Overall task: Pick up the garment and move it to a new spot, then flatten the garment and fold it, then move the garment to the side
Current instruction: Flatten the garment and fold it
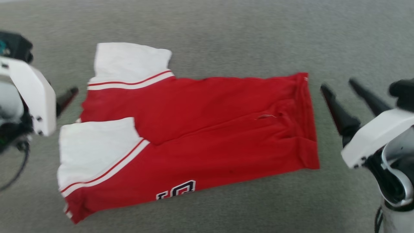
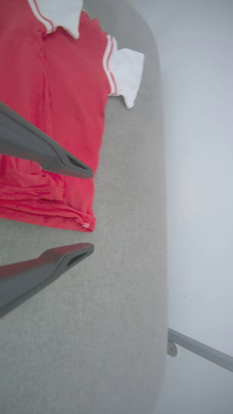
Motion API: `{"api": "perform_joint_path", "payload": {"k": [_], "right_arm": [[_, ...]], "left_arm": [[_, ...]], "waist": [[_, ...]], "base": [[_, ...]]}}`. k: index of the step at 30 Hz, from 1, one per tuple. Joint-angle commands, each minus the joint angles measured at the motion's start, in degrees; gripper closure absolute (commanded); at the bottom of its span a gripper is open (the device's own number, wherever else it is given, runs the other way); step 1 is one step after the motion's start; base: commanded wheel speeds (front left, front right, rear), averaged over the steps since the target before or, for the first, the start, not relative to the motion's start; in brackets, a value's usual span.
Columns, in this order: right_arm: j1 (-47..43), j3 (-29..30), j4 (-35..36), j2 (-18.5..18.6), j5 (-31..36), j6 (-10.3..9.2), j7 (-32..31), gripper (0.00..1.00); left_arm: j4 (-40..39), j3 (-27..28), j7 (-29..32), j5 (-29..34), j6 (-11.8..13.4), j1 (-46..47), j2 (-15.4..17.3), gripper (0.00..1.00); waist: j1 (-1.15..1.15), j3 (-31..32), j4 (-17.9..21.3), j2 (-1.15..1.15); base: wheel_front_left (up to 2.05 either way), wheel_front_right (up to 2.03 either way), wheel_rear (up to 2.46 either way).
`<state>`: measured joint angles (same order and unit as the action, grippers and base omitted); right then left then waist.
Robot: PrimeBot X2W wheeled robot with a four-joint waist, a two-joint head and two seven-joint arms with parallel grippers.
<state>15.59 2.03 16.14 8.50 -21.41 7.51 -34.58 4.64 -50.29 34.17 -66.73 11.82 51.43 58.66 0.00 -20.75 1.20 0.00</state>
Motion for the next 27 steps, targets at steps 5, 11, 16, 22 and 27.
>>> {"api": "perform_joint_path", "payload": {"k": [5,11,16,22,27], "right_arm": [[2.4,1.4,0.4,-3.5,3.4,-0.04,10.0,0.00],[2.5,-0.1,-2.2,-5.2,3.8,-0.04,15.5,0.00],[2.3,-1.2,-4.4,-5.6,2.9,-0.04,16.4,0.00],[2.5,-3.0,-6.9,-5.7,2.4,-0.04,12.9,0.00],[5.7,-4.6,-9.8,-5.6,2.5,-0.04,7.6,0.00]], "left_arm": [[8.3,0.5,-1.4,2.2,-4.4,5.6,-2.8,0.00],[19.7,0.3,0.2,2.8,-8.5,10.8,-6.1,0.00],[27.7,-0.2,2.1,2.8,-10.4,14.0,-9.1,0.00],[36.3,-1.8,4.4,3.5,-11.1,15.9,-12.8,0.00],[42.9,-2.9,7.4,2.3,-11.6,15.4,-16.3,1.00]], "waist": [[0.00,-2.0,4.8,0.00],[0.00,-3.5,8.4,0.00],[0.00,-4.6,10.0,0.00],[0.00,-6.0,10.8,0.00],[0.00,-7.3,10.9,0.00]], "base": [[0.00,0.00,0.00],[0.00,0.00,0.00],[0.00,0.00,0.00],[0.00,0.00,0.00],[0.00,0.00,0.00]]}}
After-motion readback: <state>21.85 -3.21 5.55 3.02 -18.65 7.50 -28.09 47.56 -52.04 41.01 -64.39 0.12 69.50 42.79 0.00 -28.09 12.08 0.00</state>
